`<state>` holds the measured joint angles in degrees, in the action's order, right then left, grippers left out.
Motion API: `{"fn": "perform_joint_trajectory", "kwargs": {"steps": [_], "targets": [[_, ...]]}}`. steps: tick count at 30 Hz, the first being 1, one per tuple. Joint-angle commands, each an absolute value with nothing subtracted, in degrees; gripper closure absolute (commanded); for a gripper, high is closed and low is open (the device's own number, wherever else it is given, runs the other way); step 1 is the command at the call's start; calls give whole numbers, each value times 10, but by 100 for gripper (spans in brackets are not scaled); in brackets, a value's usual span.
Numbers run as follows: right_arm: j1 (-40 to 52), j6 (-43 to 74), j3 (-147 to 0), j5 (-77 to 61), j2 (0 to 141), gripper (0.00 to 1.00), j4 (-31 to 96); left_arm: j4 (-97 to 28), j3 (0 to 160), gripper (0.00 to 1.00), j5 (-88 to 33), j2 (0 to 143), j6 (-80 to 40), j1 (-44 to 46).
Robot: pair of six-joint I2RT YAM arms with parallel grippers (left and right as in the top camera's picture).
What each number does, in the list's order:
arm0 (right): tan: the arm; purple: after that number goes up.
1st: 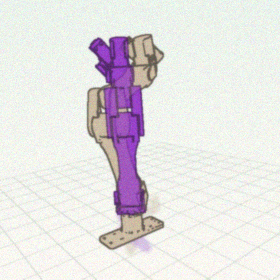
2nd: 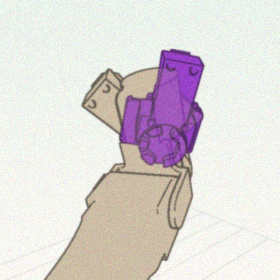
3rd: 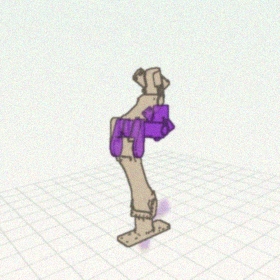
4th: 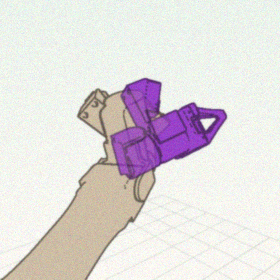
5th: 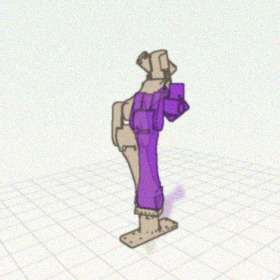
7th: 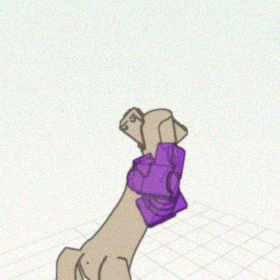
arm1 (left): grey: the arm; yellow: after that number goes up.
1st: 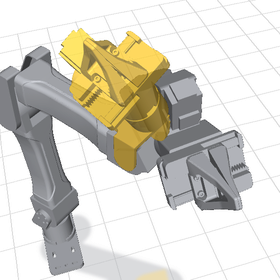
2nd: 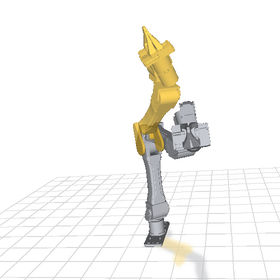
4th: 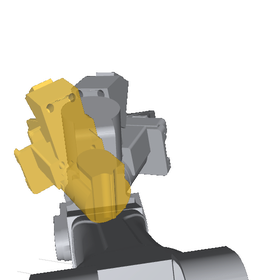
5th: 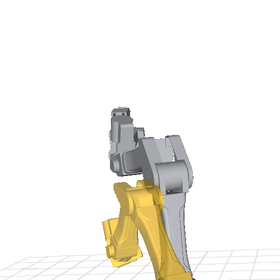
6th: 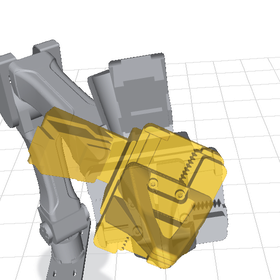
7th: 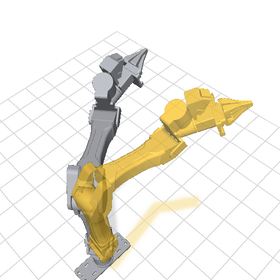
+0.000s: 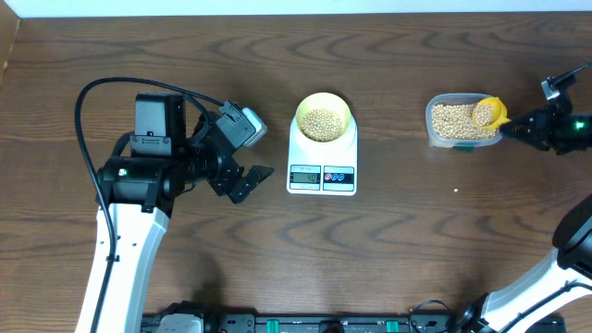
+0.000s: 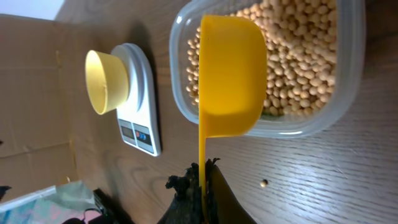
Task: Scoop item into bowl and weigh 50g on scale
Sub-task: 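Drag the scoop through the soybeans with the right gripper to fill it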
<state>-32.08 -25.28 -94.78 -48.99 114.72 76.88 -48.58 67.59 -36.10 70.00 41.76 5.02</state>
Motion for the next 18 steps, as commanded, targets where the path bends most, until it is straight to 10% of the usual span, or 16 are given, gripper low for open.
{"fn": "perform_joint_trajectory", "kwargs": {"steps": [1, 18], "targets": [[-320, -276, -958, -550, 1154, 99, 773, -486, 684, 1, -366, 700, 411, 48], [-251, -271, -958, -621, 1154, 99, 787, -486, 684, 1, -366, 700, 411, 48]]}}
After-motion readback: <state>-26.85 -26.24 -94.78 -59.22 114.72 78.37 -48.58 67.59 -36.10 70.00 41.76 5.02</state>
